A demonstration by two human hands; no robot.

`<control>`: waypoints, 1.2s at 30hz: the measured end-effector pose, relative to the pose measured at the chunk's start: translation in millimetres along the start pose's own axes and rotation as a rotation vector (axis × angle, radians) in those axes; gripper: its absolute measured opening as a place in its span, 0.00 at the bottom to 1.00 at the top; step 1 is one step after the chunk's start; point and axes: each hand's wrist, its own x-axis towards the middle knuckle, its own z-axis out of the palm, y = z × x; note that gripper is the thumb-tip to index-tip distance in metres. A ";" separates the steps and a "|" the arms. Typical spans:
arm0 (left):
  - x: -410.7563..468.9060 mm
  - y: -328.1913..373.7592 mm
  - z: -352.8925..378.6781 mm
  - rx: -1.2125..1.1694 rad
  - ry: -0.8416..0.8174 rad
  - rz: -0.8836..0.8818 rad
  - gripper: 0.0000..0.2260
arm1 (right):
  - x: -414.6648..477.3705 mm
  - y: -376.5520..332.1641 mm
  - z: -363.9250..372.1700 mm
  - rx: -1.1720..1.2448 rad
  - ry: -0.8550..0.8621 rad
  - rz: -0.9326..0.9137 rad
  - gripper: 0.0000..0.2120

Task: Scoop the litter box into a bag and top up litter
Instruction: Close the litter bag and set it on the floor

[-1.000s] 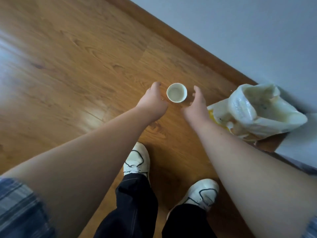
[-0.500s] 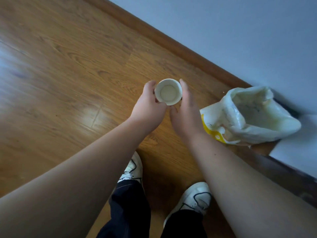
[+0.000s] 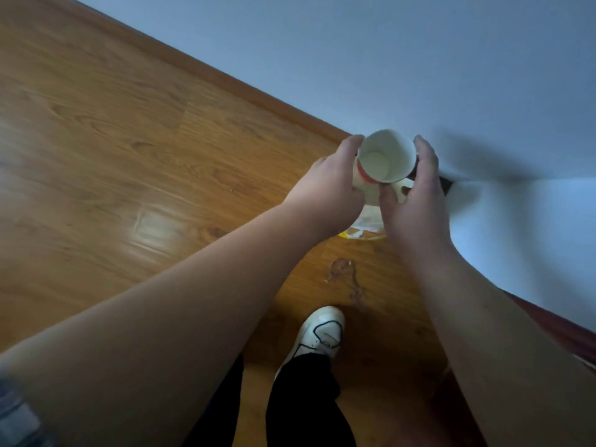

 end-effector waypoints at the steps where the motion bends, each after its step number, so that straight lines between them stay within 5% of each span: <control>1: 4.4 2.7 4.7 0.070 -0.041 -0.003 0.32 | 2.4 7.6 -3.6 -0.016 -0.040 0.023 0.33; 8: -29.0 3.7 -8.3 0.329 -0.140 -0.219 0.31 | -15.5 10.5 -38.1 -0.186 -0.190 0.144 0.31; 17: -244.9 124.5 -136.1 0.433 -0.069 -0.194 0.28 | -186.1 -128.8 -185.9 -0.179 -0.264 0.047 0.27; 25: -410.4 273.8 -237.9 0.503 0.206 -0.056 0.24 | -279.7 -294.4 -346.9 -0.194 -0.177 -0.170 0.27; 36: -530.0 428.1 -365.6 0.579 0.761 0.334 0.23 | -339.3 -462.1 -510.2 -0.237 0.191 -0.621 0.25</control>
